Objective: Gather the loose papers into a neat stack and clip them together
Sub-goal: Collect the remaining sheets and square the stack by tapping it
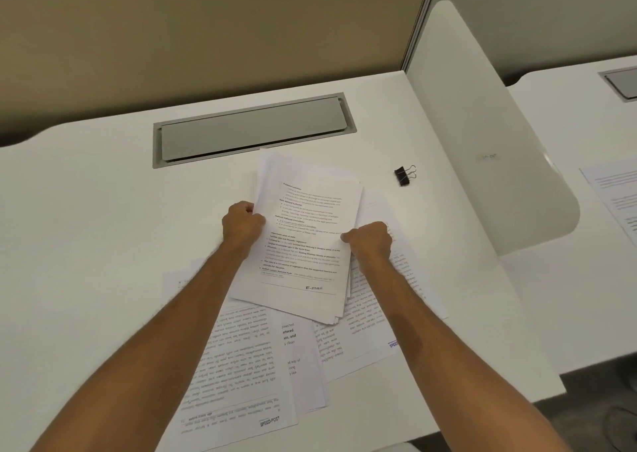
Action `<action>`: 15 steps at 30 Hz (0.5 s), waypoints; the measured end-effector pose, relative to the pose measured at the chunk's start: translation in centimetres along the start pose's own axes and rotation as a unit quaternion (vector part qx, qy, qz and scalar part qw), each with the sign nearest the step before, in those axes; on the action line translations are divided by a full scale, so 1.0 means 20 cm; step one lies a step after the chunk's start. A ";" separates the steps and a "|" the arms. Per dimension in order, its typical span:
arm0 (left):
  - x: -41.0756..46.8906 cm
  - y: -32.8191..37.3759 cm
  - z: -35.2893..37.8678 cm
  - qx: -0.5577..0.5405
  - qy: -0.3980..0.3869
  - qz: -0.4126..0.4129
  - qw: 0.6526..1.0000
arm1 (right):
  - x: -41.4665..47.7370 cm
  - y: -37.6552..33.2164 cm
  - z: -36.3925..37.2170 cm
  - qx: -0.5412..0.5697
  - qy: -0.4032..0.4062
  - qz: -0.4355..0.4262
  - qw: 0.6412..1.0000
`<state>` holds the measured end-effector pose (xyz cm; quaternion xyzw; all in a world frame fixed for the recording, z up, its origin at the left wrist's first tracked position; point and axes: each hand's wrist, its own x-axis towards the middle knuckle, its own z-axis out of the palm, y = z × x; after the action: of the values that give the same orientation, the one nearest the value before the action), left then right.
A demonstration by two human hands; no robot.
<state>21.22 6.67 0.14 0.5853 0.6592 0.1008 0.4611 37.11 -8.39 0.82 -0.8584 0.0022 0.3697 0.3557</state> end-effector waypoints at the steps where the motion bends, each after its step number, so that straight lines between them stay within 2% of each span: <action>1: 0.00 -0.01 0.00 0.001 0.004 0.007 1.000 | 0.01 0.00 0.00 0.004 -0.002 0.004 1.000; 4: -0.04 -0.01 -0.01 -0.020 -0.009 0.031 0.999 | 0.01 0.00 0.01 0.005 -0.014 0.008 1.000; 10: -0.10 0.05 -0.06 -0.068 -0.005 0.076 0.995 | -0.01 -0.02 -0.02 0.053 -0.033 -0.036 0.997; 15: -0.14 0.12 -0.21 -0.093 0.008 0.095 0.991 | -0.11 -0.10 -0.08 0.062 -0.034 -0.107 0.992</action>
<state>19.57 6.58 5.46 0.5988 0.5919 0.2098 0.4971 36.99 -8.42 4.12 -0.8166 -0.0785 0.3581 0.4459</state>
